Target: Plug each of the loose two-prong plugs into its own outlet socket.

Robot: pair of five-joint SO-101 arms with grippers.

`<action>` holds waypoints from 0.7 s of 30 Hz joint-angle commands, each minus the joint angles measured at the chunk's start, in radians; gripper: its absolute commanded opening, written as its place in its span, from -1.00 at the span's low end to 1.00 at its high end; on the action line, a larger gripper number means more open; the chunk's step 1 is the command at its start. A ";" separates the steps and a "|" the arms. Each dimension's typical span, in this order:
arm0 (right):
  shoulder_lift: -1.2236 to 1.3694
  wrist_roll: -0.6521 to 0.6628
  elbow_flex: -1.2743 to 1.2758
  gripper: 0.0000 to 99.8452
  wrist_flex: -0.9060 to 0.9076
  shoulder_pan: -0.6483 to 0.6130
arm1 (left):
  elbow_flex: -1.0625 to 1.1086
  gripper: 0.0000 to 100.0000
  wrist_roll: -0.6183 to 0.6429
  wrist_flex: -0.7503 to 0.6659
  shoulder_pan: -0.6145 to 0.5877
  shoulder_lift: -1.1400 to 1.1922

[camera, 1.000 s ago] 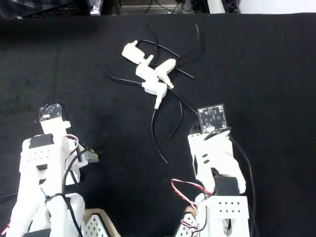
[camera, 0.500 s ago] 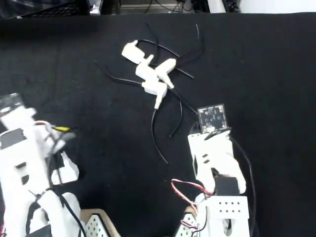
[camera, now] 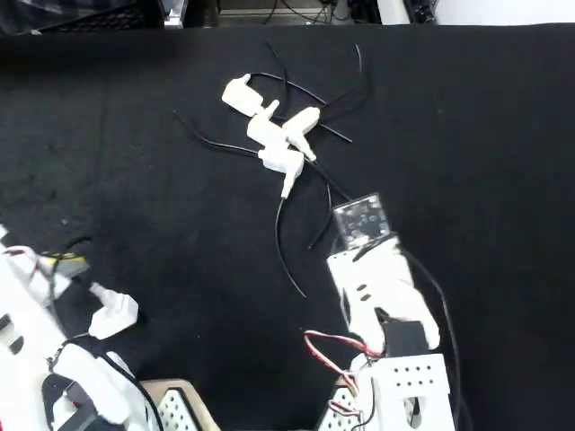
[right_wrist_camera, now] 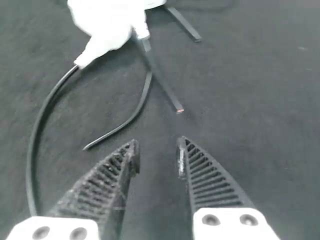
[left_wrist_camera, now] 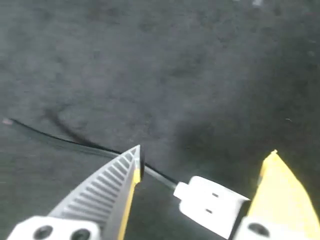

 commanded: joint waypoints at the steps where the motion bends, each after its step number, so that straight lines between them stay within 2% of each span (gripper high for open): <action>1: -0.001 0.046 -0.051 -0.72 0.075 -0.153 | -0.139 -0.28 -0.048 -0.006 -0.223 -0.002; 5: 0.001 0.048 -0.116 -0.72 0.149 -0.262 | -0.220 -0.28 -0.112 0.003 -0.341 -0.002; 9: 0.001 0.052 -0.127 -0.72 0.167 -0.348 | -0.239 -0.28 -0.110 0.005 -0.348 -0.002; 13: 0.002 0.052 -0.113 -0.67 0.189 -0.381 | -0.289 -0.28 0.014 0.012 -0.272 -0.008; 16: 0.002 0.051 -0.111 -0.59 0.204 -0.382 | -0.440 -0.28 0.114 0.103 -0.234 -0.002; 19: 0.002 0.043 -0.117 -0.60 0.198 -0.384 | -0.595 -0.28 0.146 0.218 -0.248 -0.002; 21: 0.002 0.043 -0.119 -0.60 0.196 -0.408 | -0.659 -0.28 0.149 0.264 -0.315 -0.002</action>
